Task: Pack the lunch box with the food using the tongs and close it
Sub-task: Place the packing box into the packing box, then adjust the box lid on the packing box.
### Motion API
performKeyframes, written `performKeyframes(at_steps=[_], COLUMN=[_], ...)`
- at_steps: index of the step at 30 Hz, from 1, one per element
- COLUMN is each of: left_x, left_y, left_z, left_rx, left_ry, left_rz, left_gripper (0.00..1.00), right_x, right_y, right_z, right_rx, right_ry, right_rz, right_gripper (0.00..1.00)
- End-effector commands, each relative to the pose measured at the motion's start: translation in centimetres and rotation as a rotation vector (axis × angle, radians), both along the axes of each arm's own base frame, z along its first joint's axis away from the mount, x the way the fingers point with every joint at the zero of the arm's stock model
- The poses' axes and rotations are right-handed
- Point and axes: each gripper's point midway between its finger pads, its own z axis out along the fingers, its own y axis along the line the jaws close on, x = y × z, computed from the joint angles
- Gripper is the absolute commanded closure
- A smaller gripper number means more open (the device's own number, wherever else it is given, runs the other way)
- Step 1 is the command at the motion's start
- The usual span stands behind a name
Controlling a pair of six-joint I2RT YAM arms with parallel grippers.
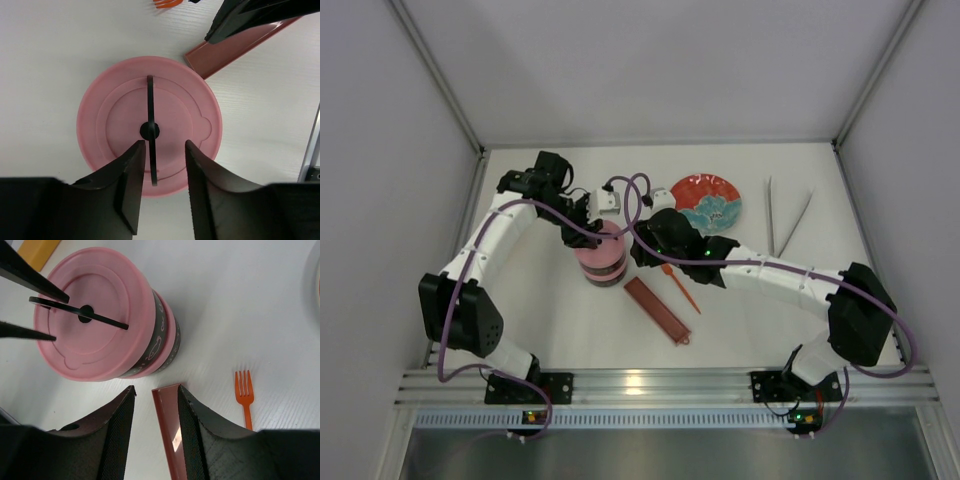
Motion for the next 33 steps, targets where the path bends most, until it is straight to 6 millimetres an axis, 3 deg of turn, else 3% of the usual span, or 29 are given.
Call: performKeyframes(at_steps=[1,4,9,13,17,20,21,22,23,26,28,29,30,32,33], left_x=[-1.2,-1.3,-1.4,-1.4,-1.3,-1.0,-0.9,-0.6,-0.5,1.1,3.0,3.5,4.7,5.7,5.7], left_y=[-0.4,-0.5,-0.7,-0.9,-1.4,-1.2,-1.1,-0.7,-0.5,1.3,2.9,3.3,4.5,5.5,5.9], left_z=[0.2,0.6,1.9,4.0,6.6,9.0,9.5,10.8,11.4,13.0,13.0,12.5,11.2,9.2,7.2], left_rx=[-0.026,-0.035,-0.059,-0.094,-0.16,-0.228,-0.25,-0.3,-0.332,-0.43,-0.447,-0.441,-0.433,-0.395,-0.377], left_ry=[0.033,0.032,0.012,-0.024,-0.02,-0.017,-0.011,0.005,0.012,0.049,0.039,0.044,0.037,0.059,0.097], left_rz=[-0.036,-0.033,-0.017,0.006,0.058,0.114,0.129,0.17,0.192,0.333,0.455,0.495,0.561,0.672,0.719], left_gripper=[0.54,0.4,0.26,0.06,0.01,0.01,0.01,0.01,0.01,0.09,0.26,0.34,0.53,0.7,0.73], right_x=[1.0,1.0,1.3,2.0,3.0,4.1,4.4,4.8,5.1,5.8,6.1,5.8,5.8,5.2,5.0], right_y=[0.6,0.7,0.6,0.6,1.6,3.4,3.8,4.3,4.8,6.3,7.3,7.9,8.4,9.2,9.3], right_z=[2.2,2.4,3.0,4.9,6.9,9.2,9.4,8.9,9.8,9.8,8.6,8.7,8.0,7.4,7.1], right_rx=[0.043,0.046,0.055,0.111,0.136,0.166,0.17,0.164,0.181,0.203,0.202,0.214,0.215,0.234,0.236], right_ry=[-0.036,-0.039,-0.051,-0.079,-0.128,-0.164,-0.169,-0.164,-0.176,-0.179,-0.155,-0.145,-0.128,-0.097,-0.091], right_rz=[-0.003,0.002,-0.007,-0.018,-0.007,0.013,0.015,0.017,0.021,0.035,0.048,0.074,0.088,0.117,0.124], right_gripper=[0.6,0.6,0.59,0.6,0.62,0.77,0.92,0.98,1.0,1.0,1.0,1.0,1.0,1.0,1.0])
